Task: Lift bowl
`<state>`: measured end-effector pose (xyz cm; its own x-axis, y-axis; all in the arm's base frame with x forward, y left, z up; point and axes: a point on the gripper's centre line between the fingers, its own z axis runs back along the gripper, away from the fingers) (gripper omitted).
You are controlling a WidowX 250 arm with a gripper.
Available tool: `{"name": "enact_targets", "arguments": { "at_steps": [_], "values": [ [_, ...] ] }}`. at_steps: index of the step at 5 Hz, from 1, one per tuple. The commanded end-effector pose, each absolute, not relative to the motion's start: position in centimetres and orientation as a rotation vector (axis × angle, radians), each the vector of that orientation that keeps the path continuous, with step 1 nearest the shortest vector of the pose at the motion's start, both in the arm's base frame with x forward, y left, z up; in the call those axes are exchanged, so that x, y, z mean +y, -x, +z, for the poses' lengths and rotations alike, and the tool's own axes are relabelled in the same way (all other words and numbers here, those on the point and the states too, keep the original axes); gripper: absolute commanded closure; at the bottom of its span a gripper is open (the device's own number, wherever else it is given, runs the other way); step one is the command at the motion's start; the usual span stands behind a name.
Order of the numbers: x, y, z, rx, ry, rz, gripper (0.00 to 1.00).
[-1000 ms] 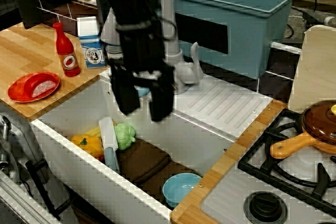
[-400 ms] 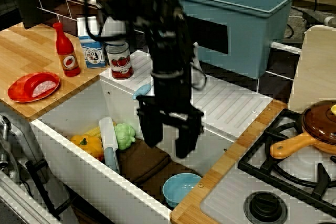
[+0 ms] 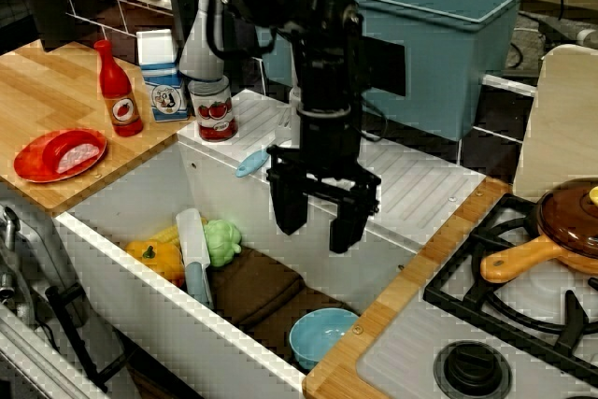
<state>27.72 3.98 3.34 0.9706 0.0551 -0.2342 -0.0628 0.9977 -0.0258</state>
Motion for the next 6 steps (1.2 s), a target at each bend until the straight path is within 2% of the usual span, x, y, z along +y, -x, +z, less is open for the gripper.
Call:
{"name": "enact_targets", "arguments": {
  "at_steps": [1, 2, 3, 4, 6],
  "values": [
    [6.4, -27.5, 0.0, 0.232, -0.001, 0.062, 0.00],
    [6.9, -25.2, -0.1, 0.201, 0.025, 0.050, 0.00],
    [7.6, -23.5, -1.2, 0.170, 0.042, 0.066, 0.00],
    [8.0, -22.4, -3.0, 0.184, 0.059, 0.087, 0.00],
    [7.7, -22.3, -5.4, 0.187, 0.061, 0.138, 0.00]
  ]
}}
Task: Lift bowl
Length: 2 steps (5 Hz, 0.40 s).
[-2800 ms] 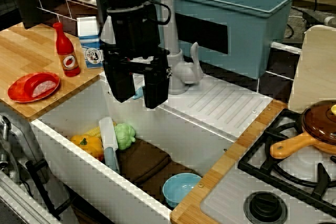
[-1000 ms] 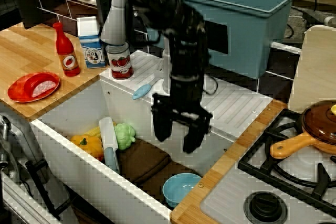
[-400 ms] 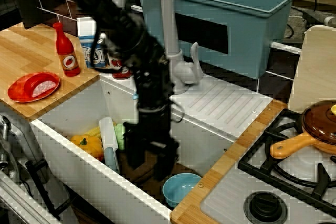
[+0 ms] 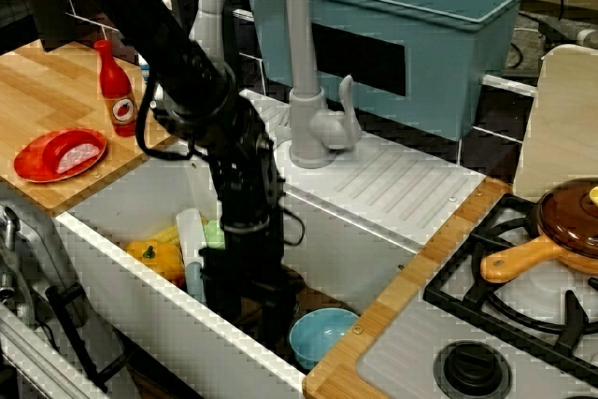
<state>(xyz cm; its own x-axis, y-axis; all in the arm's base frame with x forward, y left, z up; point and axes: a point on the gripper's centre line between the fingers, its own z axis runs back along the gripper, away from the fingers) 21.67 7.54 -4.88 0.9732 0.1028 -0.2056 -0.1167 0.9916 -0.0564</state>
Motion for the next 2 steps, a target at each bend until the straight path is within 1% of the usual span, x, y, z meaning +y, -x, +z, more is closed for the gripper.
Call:
{"name": "enact_targets", "arguments": {
  "at_steps": [1, 2],
  "values": [
    [7.3, -22.7, -6.3, 0.188, 0.074, 0.158, 0.00],
    [6.9, -23.7, -6.7, 0.208, 0.075, 0.179, 0.00]
  ]
}}
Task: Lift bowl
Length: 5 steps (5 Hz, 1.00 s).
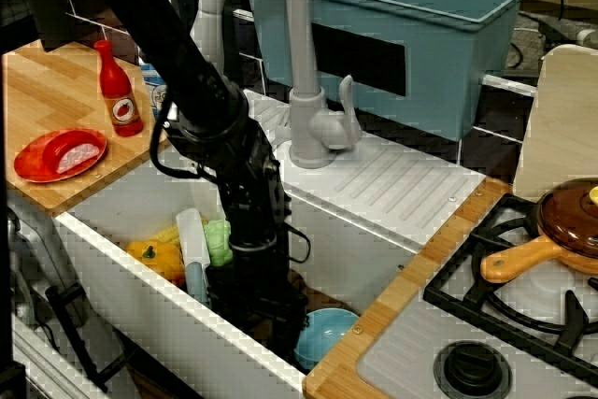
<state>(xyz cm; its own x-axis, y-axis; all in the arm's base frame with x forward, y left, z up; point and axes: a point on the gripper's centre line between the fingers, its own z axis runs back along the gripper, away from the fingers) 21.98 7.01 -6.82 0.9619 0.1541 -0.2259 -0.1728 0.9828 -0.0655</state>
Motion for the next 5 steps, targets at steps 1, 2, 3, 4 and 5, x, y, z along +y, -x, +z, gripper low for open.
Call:
{"name": "enact_targets", "arguments": {
  "at_steps": [1, 2, 3, 4, 5],
  "values": [
    [7.1, -24.8, -5.9, 0.214, 0.091, 0.183, 0.00],
    [7.4, -25.6, -5.6, 0.208, 0.107, 0.201, 0.00],
    [7.4, -26.2, -6.2, 0.211, 0.091, 0.213, 0.00],
    [7.6, -26.0, -7.2, 0.182, 0.088, 0.235, 0.00],
    [7.6, -25.6, -8.2, 0.165, 0.103, 0.280, 0.00]
  ]
}}
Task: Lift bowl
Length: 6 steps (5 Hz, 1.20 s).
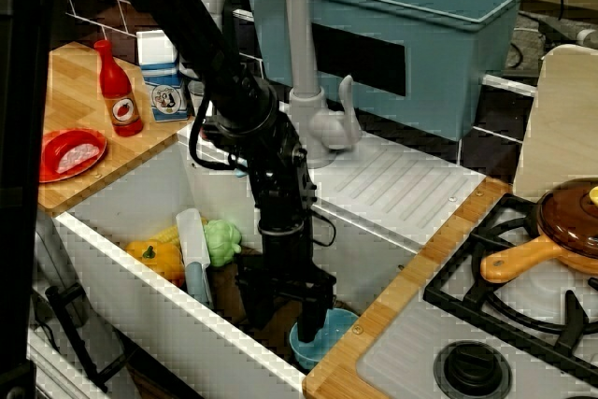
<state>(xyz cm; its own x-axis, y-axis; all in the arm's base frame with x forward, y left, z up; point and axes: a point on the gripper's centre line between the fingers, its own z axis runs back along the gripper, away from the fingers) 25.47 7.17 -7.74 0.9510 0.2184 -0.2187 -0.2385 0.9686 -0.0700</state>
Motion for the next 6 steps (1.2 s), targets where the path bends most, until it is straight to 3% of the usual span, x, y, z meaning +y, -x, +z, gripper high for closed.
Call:
{"name": "enact_targets", "arguments": {
  "at_steps": [1, 4, 5, 6],
  "values": [
    [7.6, -25.7, -9.0, 0.167, 0.103, 0.306, 0.00],
    [9.3, -25.1, -11.3, 0.182, 0.205, 0.500, 0.00],
    [9.3, -25.5, -11.7, 0.197, 0.181, 0.514, 0.03],
    [9.3, -26.1, -11.7, 0.222, 0.175, 0.500, 1.00]
  ]
}}
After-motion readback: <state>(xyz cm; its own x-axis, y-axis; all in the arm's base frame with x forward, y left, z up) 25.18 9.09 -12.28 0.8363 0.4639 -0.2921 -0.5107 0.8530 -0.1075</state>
